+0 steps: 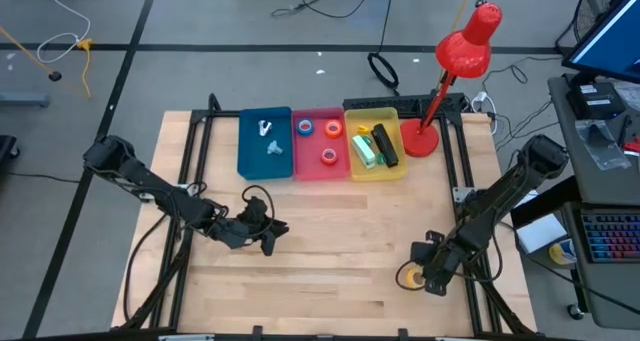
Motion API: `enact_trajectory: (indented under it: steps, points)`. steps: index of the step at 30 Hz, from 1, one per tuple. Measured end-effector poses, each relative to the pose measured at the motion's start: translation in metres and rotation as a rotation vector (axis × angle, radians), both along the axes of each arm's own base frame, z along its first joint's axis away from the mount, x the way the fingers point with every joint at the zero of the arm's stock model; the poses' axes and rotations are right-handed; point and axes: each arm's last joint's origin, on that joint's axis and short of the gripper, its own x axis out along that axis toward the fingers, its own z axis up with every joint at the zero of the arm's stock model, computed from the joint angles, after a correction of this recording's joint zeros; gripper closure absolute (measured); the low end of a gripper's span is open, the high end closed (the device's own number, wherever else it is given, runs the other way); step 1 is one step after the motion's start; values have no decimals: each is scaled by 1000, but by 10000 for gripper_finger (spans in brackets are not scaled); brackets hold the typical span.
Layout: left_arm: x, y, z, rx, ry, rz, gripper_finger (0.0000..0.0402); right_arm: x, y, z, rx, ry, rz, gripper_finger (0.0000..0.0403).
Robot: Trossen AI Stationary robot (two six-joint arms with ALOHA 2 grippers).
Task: Pick and place Stapler, Stapler remover, tape
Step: Put the yellow tape into the pink bin
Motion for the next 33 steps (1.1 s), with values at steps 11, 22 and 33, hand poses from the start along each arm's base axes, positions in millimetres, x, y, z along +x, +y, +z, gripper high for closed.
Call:
enact_trajectory:
  steps: [11,22,33]
  points:
    - [0,0,0,0,1,0,293,-12,-13,-31,126,-4,-115,261]
    - [0,0,0,3,4,-2,293,-13,-17,-36,136,-61,-195,261]
    - [0,0,0,-3,1,2,293,-11,-23,-38,83,-71,-277,272]
